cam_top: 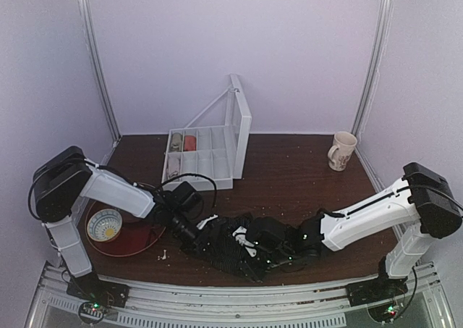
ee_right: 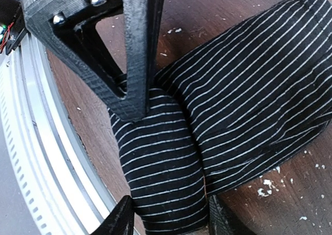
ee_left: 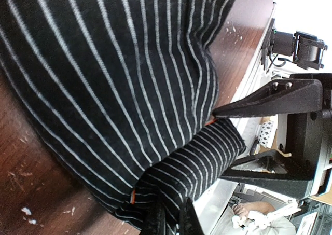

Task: Roll the underwear
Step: Roll the underwear at the center of the board.

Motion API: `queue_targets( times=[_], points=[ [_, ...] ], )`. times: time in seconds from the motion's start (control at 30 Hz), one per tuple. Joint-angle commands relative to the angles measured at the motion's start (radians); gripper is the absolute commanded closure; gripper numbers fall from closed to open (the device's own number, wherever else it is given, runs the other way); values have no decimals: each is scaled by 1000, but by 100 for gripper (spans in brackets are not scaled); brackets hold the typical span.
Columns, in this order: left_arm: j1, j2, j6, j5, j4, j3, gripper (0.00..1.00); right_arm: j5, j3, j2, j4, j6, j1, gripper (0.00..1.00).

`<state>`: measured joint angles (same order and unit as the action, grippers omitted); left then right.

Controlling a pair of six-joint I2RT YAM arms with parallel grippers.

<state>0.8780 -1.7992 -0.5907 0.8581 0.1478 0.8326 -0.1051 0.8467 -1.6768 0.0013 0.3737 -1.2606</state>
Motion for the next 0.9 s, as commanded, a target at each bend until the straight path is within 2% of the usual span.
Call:
queue_targets(
  times=[0.0, 0.3, 0.57, 0.87],
  points=[
    [8, -25, -10, -18, 38, -13, 100, 52, 25, -18, -26, -1, -7, 56],
    [7, -25, -12, -18, 38, -13, 100, 38, 24, -55, 40, 28, -9, 65],
    [7, -19, -15, -20, 36, -21, 100, -6, 14, -65, 110, 56, -8, 99],
    [6, 18, -36, -27, 37, -25, 100, -160, -95, -58, 304, 170, 39, 100]
  ],
)
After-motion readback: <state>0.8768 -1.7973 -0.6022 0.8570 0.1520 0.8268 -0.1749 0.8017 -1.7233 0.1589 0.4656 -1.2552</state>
